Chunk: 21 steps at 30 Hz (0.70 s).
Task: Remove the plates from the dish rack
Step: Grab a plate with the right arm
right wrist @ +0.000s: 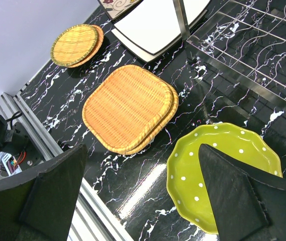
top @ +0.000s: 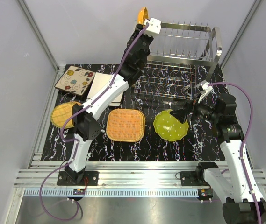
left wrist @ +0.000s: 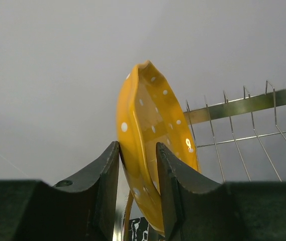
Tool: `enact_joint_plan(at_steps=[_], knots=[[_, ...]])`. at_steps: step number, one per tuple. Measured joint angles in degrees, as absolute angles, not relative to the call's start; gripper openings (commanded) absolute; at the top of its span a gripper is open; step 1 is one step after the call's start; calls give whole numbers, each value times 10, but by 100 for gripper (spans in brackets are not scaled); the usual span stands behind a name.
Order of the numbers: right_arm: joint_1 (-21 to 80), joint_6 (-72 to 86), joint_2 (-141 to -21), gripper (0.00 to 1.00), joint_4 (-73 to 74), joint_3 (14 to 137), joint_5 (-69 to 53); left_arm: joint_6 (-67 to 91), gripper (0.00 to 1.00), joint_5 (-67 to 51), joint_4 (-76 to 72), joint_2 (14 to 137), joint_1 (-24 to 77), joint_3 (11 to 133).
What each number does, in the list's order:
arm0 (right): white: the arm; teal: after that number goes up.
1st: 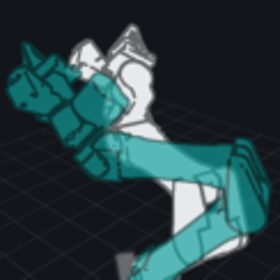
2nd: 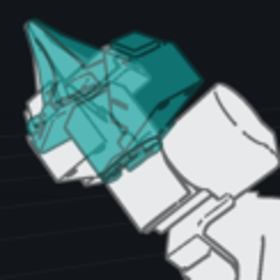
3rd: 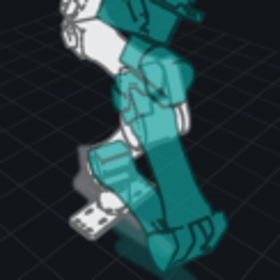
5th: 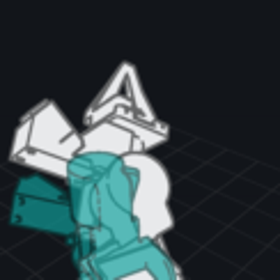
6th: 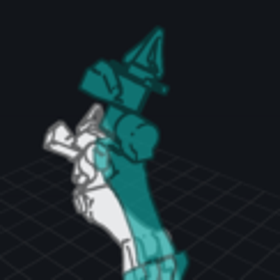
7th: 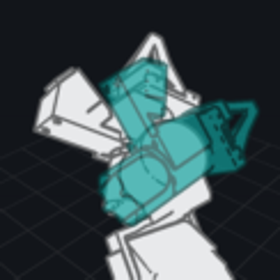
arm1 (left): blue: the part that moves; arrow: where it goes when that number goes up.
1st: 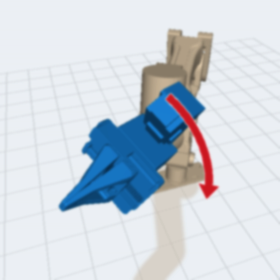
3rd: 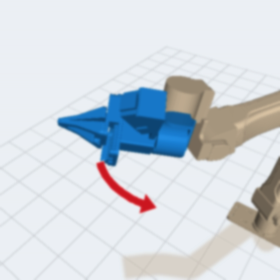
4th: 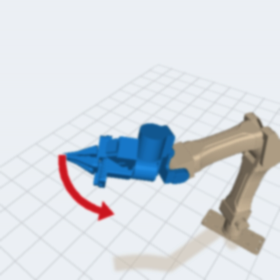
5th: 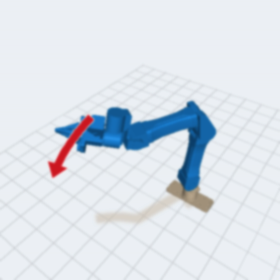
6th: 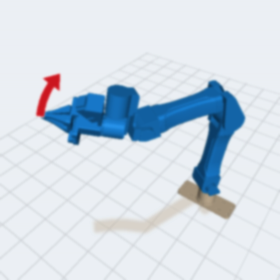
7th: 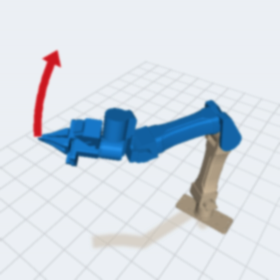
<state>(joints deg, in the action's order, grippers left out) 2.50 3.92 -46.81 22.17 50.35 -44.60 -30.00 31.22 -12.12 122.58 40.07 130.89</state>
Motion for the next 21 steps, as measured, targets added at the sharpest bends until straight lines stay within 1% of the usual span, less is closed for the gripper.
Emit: enact_joint_plan(at_steps=[12,21], knots=[[25,39,-468,100,222,506,-446,-364,0,314,-140,1250,406,1351],[25,41,-468,100,222,506,-446,-403,0,292,-209,1249,406,1381]])
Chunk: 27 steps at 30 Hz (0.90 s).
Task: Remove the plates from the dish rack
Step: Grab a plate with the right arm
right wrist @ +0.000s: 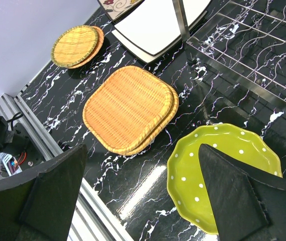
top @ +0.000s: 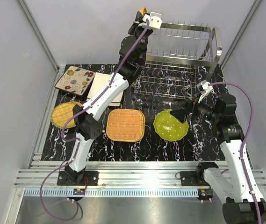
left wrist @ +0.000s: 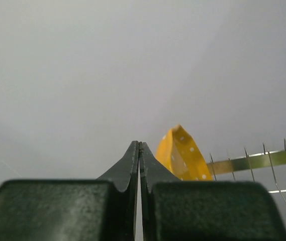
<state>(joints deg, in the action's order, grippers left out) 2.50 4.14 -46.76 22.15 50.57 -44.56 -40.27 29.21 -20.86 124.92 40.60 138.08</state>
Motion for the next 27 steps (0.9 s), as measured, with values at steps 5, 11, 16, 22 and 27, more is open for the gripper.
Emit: enact_joint_plan(at_steps=[5,11,16,22,27], knots=[[25,43,-468,100,222,506,-445,-407,0,283,-230,1249,406,1395],[25,36,-469,100,223,511,-447,-387,35,281,-227,1233,405,1385],[25,20,-488,100,212,557,-476,-333,61,279,-212,1163,406,1321],[29,39,-601,100,141,691,-516,-250,86,283,-149,1044,405,1258],[61,97,-768,98,121,879,-513,-148,97,271,-77,896,391,1137]])
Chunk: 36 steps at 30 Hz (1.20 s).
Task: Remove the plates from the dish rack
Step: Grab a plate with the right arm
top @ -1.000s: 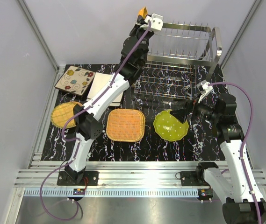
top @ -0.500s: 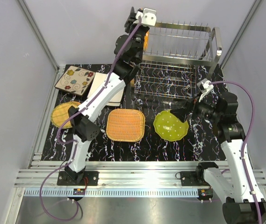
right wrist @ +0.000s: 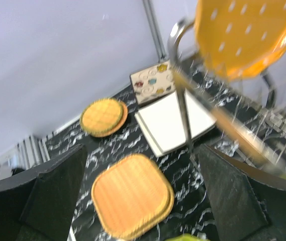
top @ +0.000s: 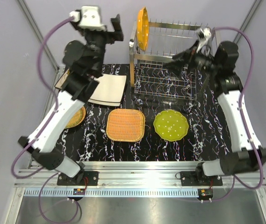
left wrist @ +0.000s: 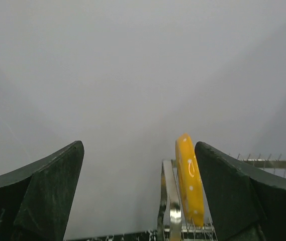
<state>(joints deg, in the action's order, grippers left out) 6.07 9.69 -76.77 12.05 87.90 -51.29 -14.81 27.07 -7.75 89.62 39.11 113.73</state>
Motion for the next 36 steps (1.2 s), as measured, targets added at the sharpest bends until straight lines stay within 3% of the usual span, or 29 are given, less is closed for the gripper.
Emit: enact_joint_plan(at_steps=[8,13,26,29,36], knots=[[105,216,-1011,89,142,1207,-459,-3,99,235,-17,664,359,869],[139,268,-1148,87,173,1406,-434,57,99,205,30,592,355,789],[189,266,-1225,74,199,1462,-355,152,99,183,104,454,352,655],[198,252,-1230,65,200,1463,-336,168,99,186,110,438,352,637],[203,221,-1242,18,209,1470,-303,196,99,194,113,411,352,603]])
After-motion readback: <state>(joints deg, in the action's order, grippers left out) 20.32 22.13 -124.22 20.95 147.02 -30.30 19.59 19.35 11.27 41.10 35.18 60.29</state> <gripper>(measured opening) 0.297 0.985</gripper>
